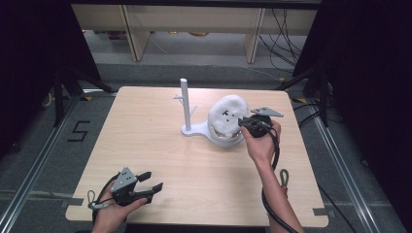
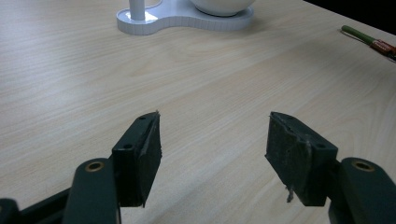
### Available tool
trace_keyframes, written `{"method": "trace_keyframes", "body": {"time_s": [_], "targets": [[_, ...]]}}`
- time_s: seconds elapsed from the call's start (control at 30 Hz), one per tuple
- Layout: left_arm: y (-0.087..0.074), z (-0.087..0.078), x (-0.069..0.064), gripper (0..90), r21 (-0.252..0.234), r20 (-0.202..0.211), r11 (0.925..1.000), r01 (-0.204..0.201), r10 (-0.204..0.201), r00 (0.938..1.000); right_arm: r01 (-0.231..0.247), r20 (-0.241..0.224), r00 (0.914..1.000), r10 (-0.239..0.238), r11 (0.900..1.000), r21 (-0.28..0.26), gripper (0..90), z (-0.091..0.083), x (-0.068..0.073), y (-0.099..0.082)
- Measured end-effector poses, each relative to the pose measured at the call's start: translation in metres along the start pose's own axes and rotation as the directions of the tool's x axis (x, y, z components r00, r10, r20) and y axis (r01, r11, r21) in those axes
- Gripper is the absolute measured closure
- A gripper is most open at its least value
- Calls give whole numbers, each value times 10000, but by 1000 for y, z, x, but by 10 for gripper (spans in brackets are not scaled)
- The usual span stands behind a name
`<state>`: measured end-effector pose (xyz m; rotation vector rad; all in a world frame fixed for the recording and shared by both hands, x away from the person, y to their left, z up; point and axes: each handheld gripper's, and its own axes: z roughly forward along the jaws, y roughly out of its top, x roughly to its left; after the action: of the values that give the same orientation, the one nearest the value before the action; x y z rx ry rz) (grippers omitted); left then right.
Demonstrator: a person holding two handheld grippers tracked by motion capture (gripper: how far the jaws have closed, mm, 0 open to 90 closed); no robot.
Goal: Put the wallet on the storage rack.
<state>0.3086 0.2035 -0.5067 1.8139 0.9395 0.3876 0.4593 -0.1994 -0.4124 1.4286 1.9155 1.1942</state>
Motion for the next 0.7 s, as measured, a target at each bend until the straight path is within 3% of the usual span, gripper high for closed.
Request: {"method": "trace_keyframes", "body": {"time_s": [0.07,0.1,0.13,0.2,0.23,0.27,0.3,0.33,0.37,0.4,0.6,0.63,0.7], "targets": [[1,1,1,347,-109,74,9999,40,-39,10000,-84,-5,10000,84,9996,267,697,-7,-6,-1],[1,0,1,347,-38,-1,10000,16,-16,10000,-607,128,9981,602,9971,458,691,-11,-4,-3],[2,0,1,346,-8,-12,10000,1,-1,10000,-318,34,9995,317,9983,491,674,-15,-11,-4],[2,1,1,346,-86,53,10000,1,-1,10000,-453,96,9990,446,9957,810,664,-21,-16,-6],[2,0,2,346,-101,26,9999,15,-14,10000,-915,174,9958,903,9916,912,660,-26,-16,-7],[3,0,1,346,-77,-34,10000,10,-10,10000,-510,165,9986,497,9945,913,655,-28,-22,-8],[3,0,2,346,-67,-53,10000,11,-11,10000,-563,181,9983,547,9930,1034,650,-32,-25,-9],[3,-1,2,346,-76,-37,10000,32,-32,10000,-1044,314,9943,1015,9882,1121,648,-36,-24,-11],[3,-1,2,347,-54,-105,10000,30,-31,9999,-665,272,9976,637,9906,1195,644,-40,-31,-12],[4,-1,2,347,-99,-98,9999,29,-30,9999,-1096,546,9932,1029,9844,1377,643,-44,-30,-14],[5,-1,3,346,-121,24,9999,20,-20,10000,-1110,762,9920,1002,9817,1547,644,-59,-53,-29],[5,-1,2,346,-133,15,9999,5,-5,10000,-1453,769,9880,1340,9750,1680,644,-62,-54,-31],[5,-1,3,346,-100,40,9999,9,-9,10000,-1491,849,9872,1348,9697,1937,647,-66,-61,-38]]}}
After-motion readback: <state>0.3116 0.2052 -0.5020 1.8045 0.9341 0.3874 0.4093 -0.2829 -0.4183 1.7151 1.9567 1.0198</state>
